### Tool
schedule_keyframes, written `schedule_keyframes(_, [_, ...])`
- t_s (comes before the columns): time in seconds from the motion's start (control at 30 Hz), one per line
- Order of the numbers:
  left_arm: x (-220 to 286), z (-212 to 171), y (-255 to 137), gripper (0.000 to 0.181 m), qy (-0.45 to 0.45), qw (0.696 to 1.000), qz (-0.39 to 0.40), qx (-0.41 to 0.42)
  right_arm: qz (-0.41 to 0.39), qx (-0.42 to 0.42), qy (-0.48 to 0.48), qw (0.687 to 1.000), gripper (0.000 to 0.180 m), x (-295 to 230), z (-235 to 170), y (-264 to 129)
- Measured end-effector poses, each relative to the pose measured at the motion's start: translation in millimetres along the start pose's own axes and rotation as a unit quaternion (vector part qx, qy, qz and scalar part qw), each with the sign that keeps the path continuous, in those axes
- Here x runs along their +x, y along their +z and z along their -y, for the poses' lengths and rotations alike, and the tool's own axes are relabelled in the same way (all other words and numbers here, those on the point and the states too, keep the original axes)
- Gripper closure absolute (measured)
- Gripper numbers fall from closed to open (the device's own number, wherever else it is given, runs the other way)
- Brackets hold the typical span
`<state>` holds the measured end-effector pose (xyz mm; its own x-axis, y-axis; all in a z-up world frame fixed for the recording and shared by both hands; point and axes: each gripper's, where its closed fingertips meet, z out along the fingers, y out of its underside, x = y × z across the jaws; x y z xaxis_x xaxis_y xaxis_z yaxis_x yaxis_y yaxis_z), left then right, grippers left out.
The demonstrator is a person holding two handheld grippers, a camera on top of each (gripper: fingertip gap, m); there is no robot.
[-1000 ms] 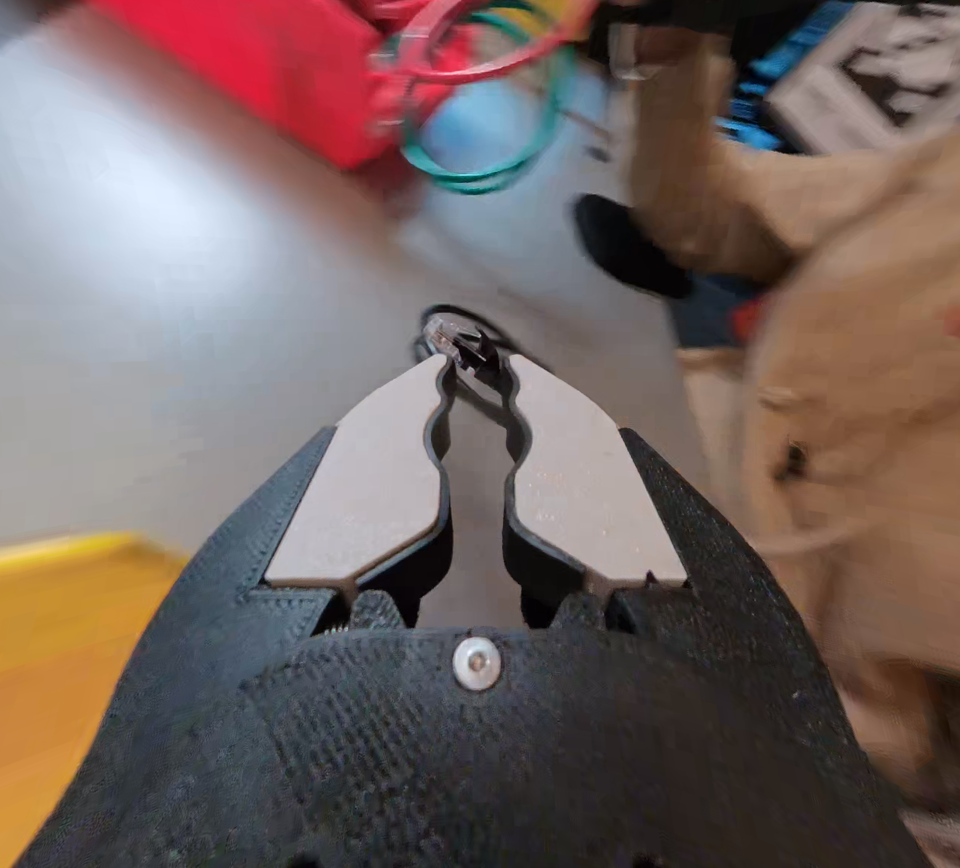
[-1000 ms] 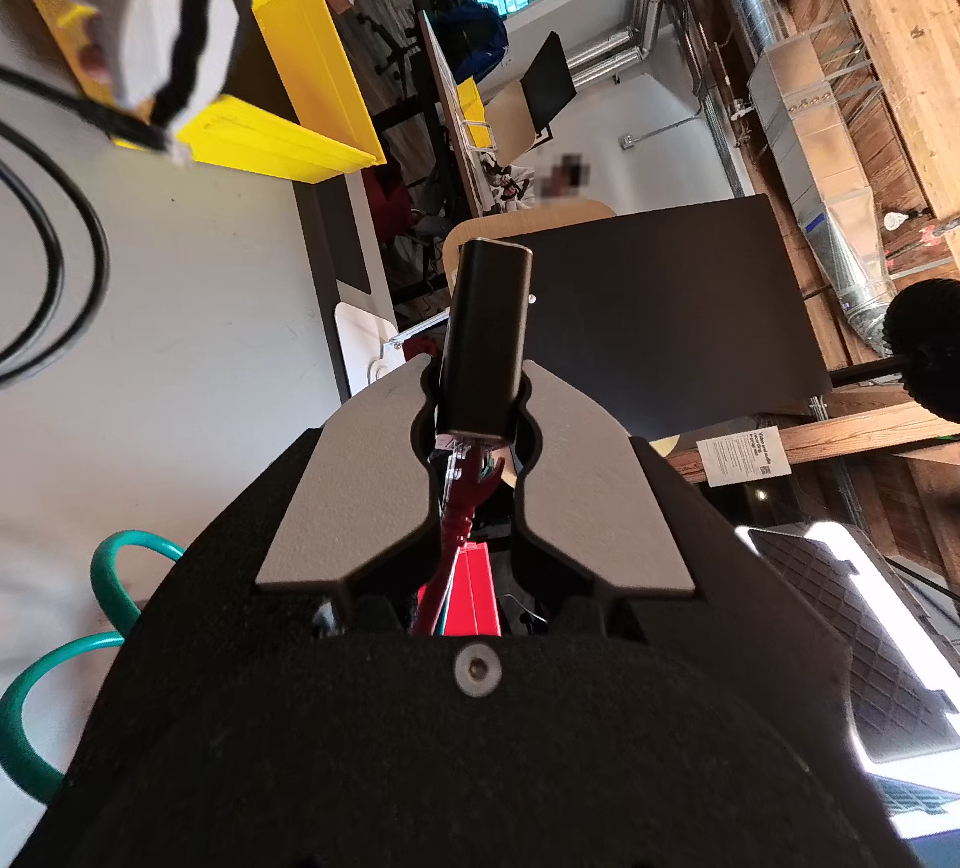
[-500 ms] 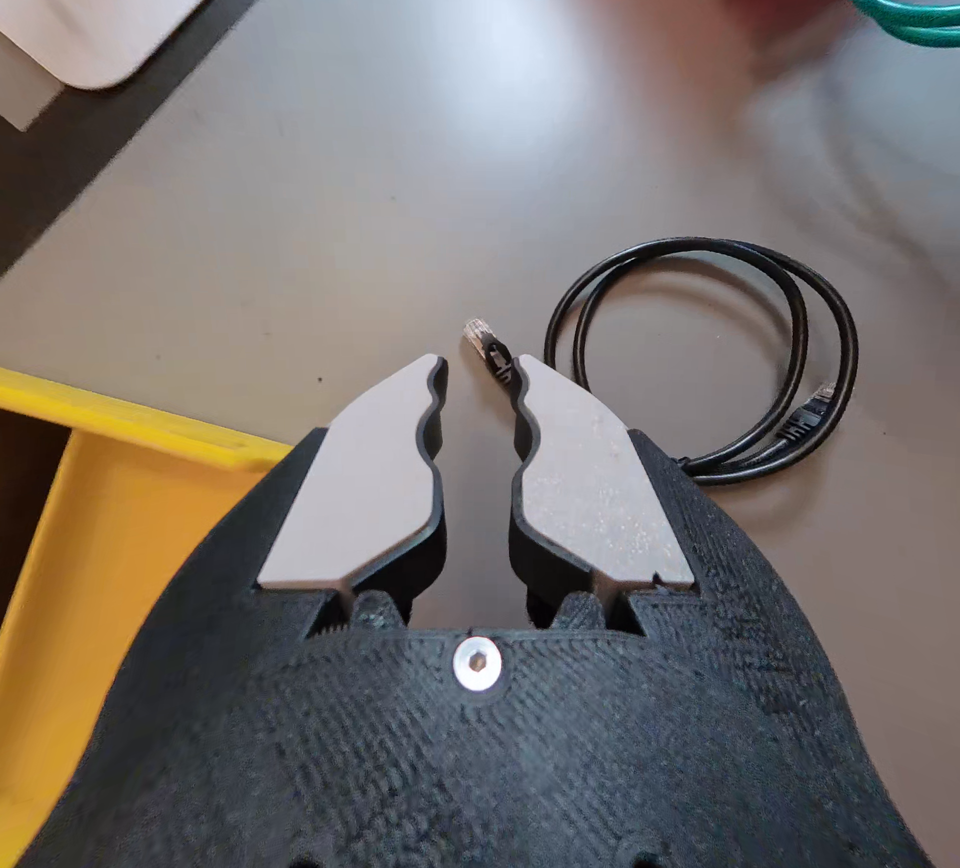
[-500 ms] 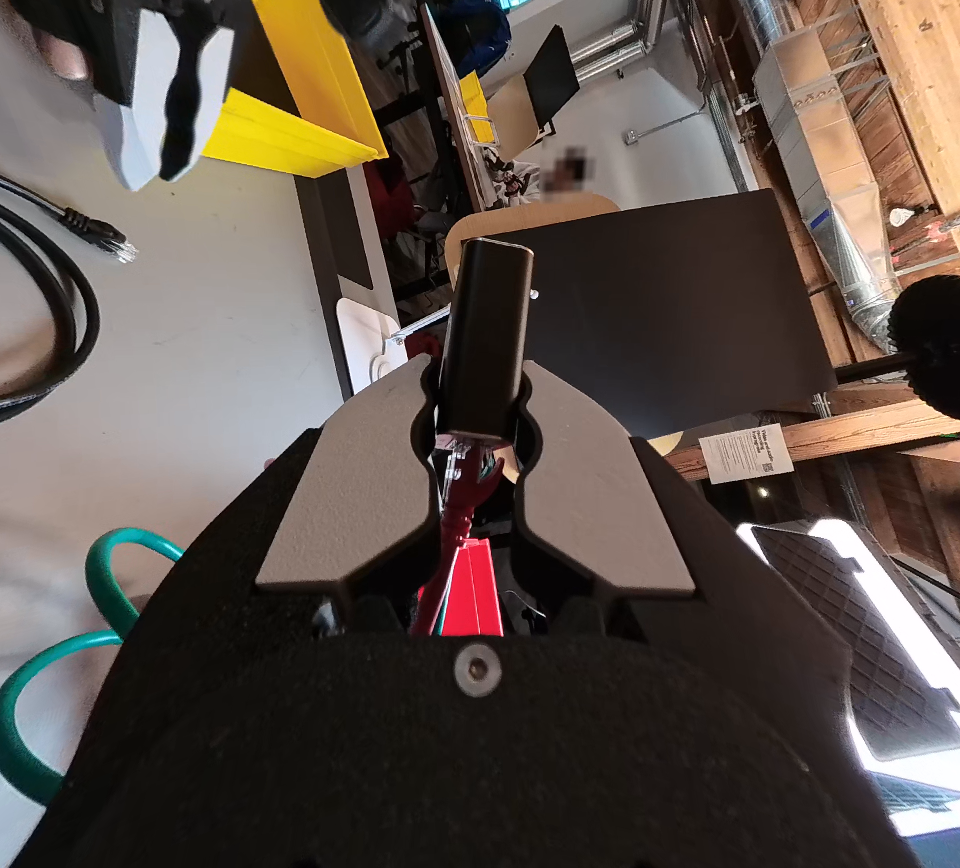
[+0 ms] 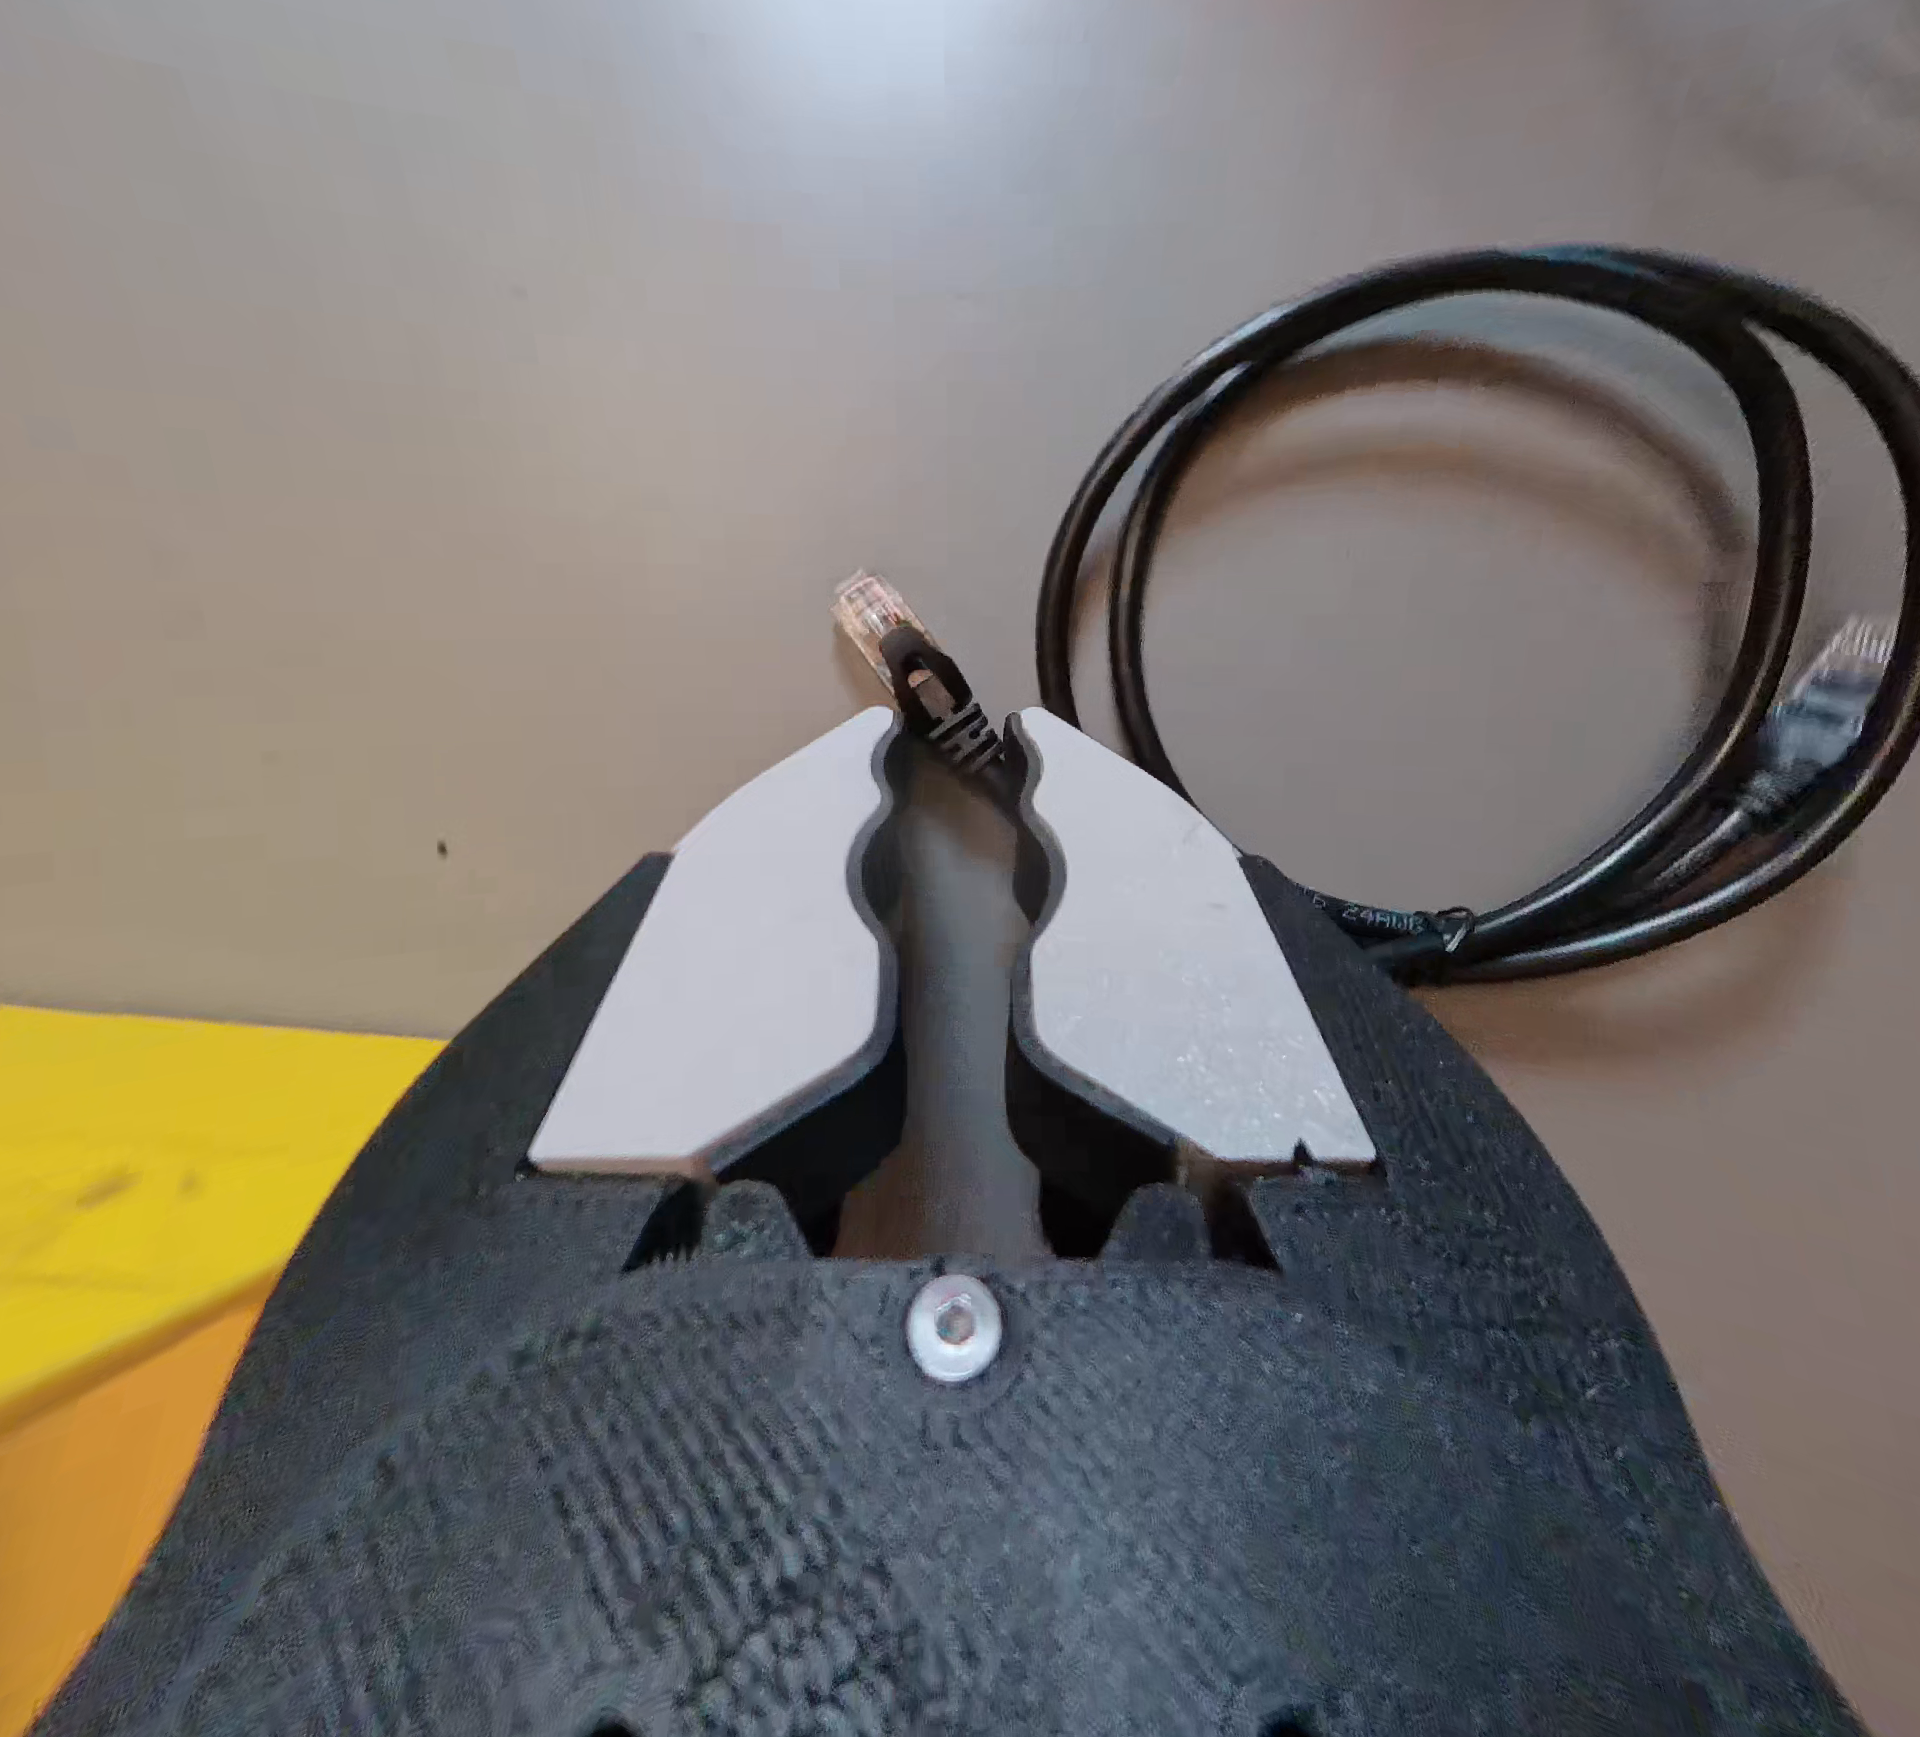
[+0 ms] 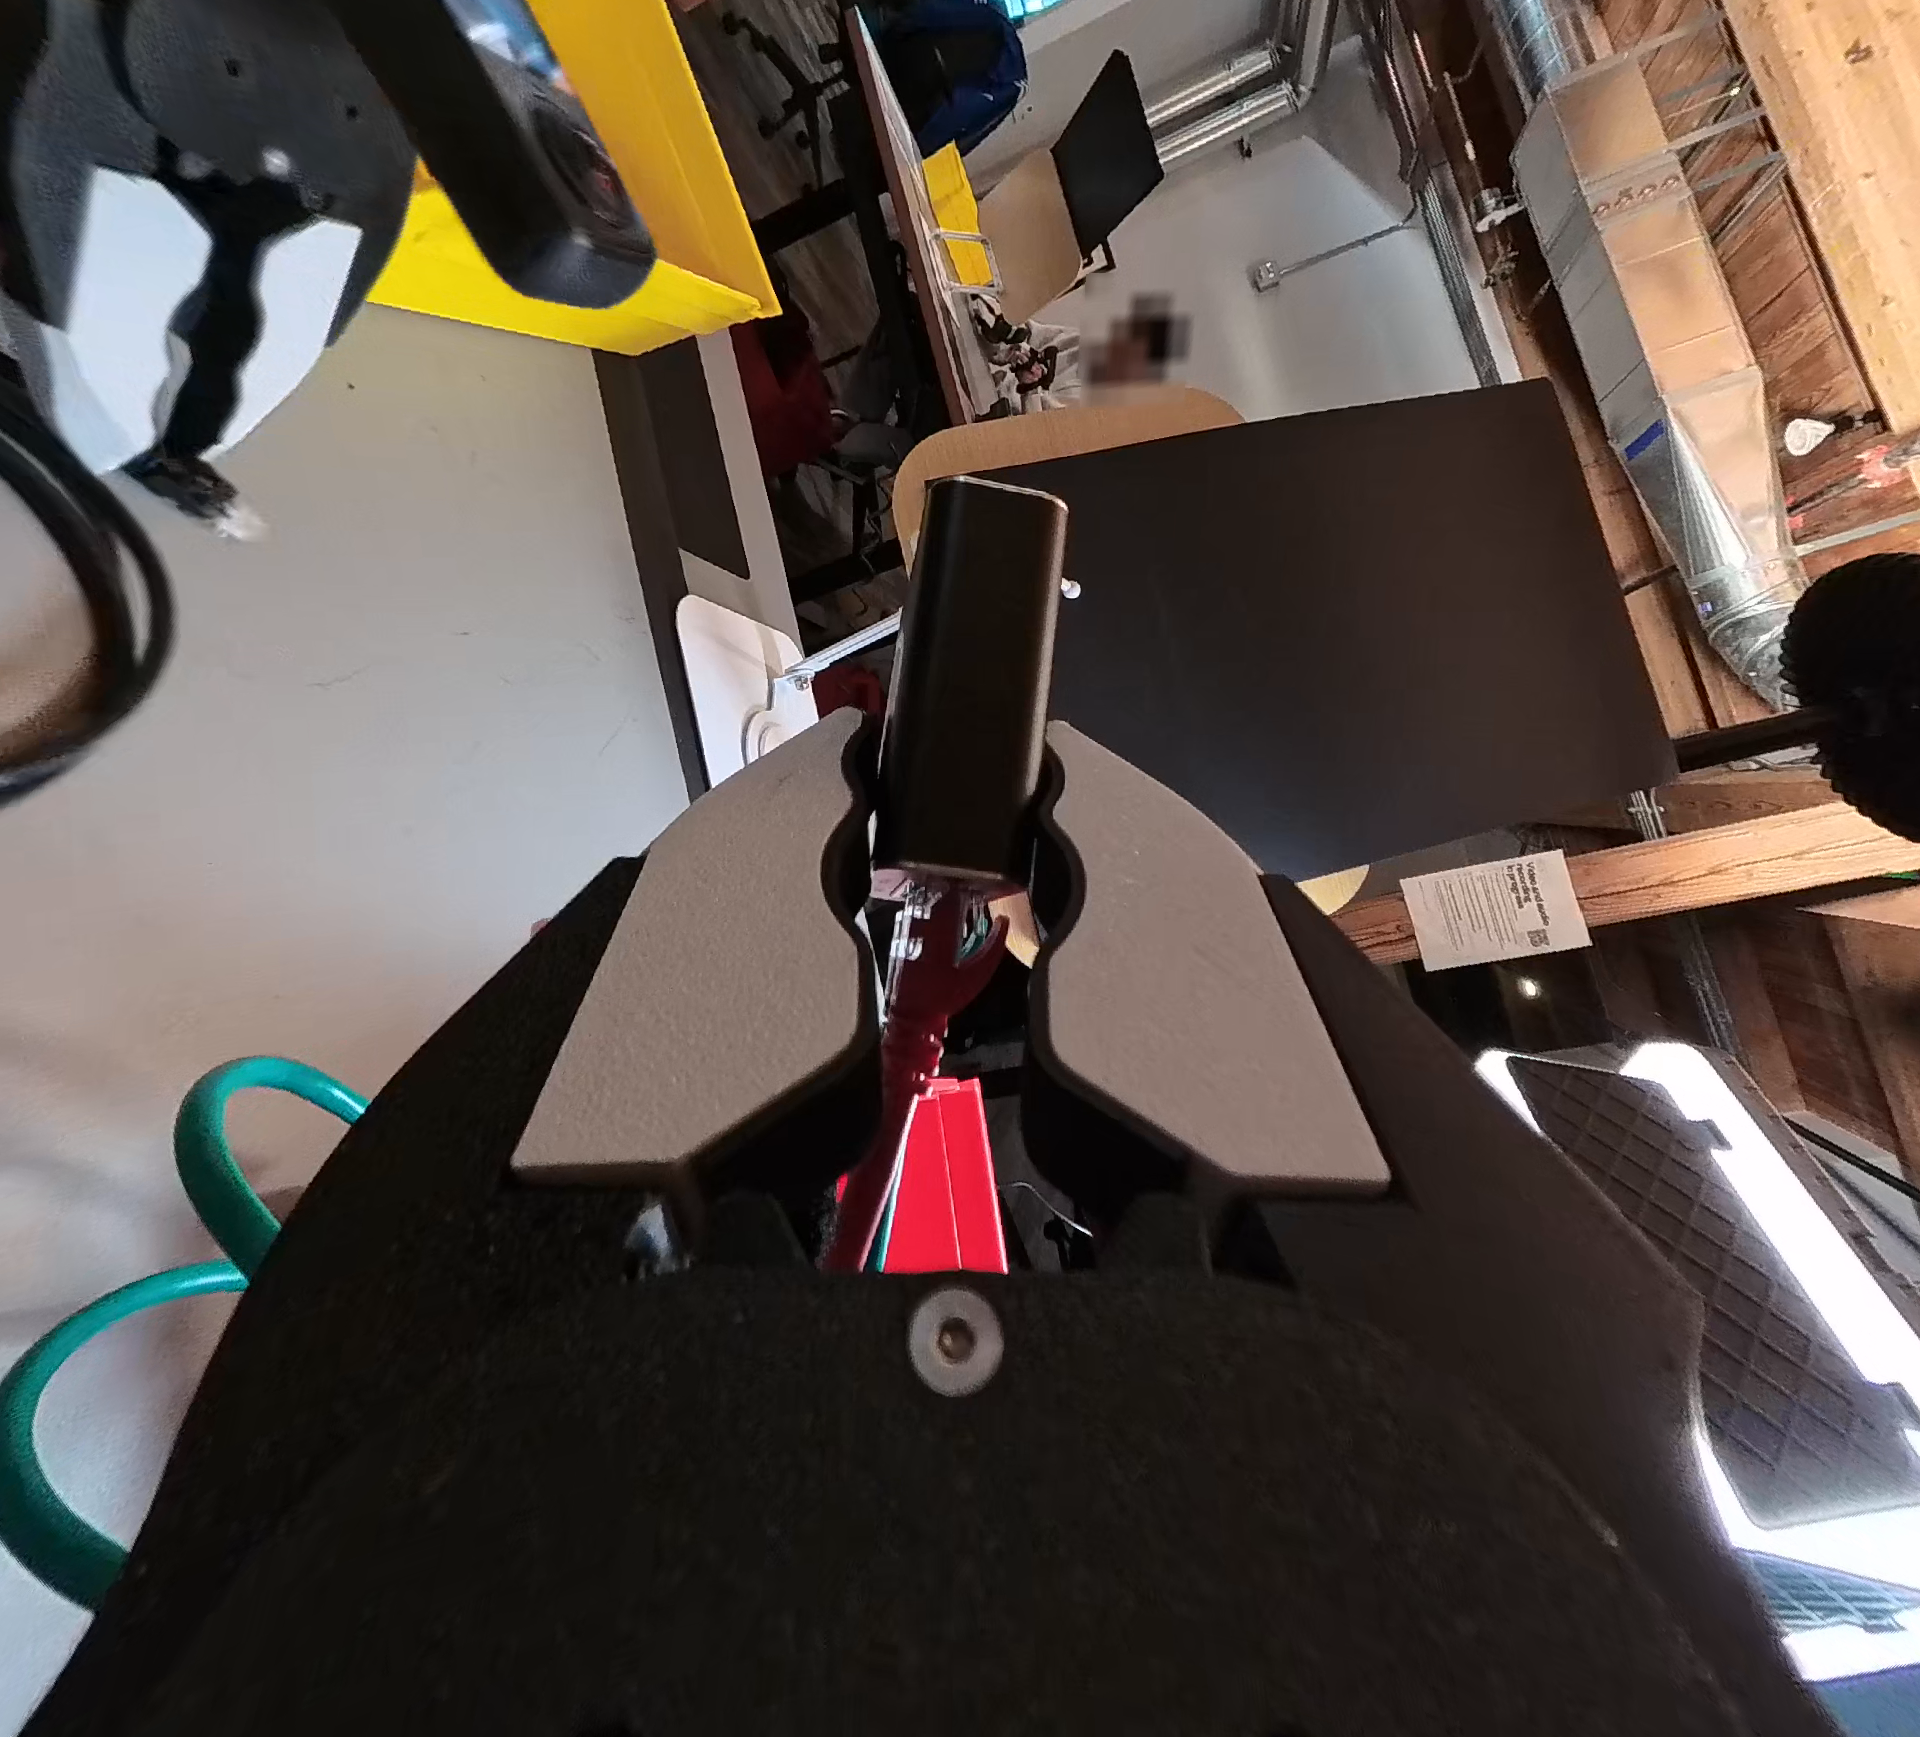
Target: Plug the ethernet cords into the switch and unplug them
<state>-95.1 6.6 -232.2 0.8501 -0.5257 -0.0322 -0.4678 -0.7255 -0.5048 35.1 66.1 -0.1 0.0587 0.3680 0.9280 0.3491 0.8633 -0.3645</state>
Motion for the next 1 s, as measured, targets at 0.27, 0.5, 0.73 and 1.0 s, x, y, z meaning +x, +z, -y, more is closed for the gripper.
schedule_keyframes(0.27, [96.1, 4.1, -11.9, 0.167, 0.282, 0.947, -0.148, 0.044, 0.01, 0.003, -0.001, 1.0, 0.153, -5.6, 1.3, 2.6])
schedule_keyframes(0.5, [63.3, 20.9, 6.1, 0.166, 0.21, 0.976, -0.033, 0.036, 0.015, 0.009, -0.002, 1.0, 0.153, -8.1, 1.9, 2.8])
schedule_keyframes(0.73, [61.1, 17.8, 7.2, 0.17, 0.156, 0.985, -0.067, 0.039, 0.024, 0.02, -0.011, 0.999, 0.153, -14.5, 2.6, 3.9])
schedule_keyframes(1.0, [51.2, 46.5, -39.8, 0.17, 0.093, 0.982, -0.099, 0.134, 0.061, 0.05, -0.037, 0.996, 0.153, -31.9, 8.1, 2.7])
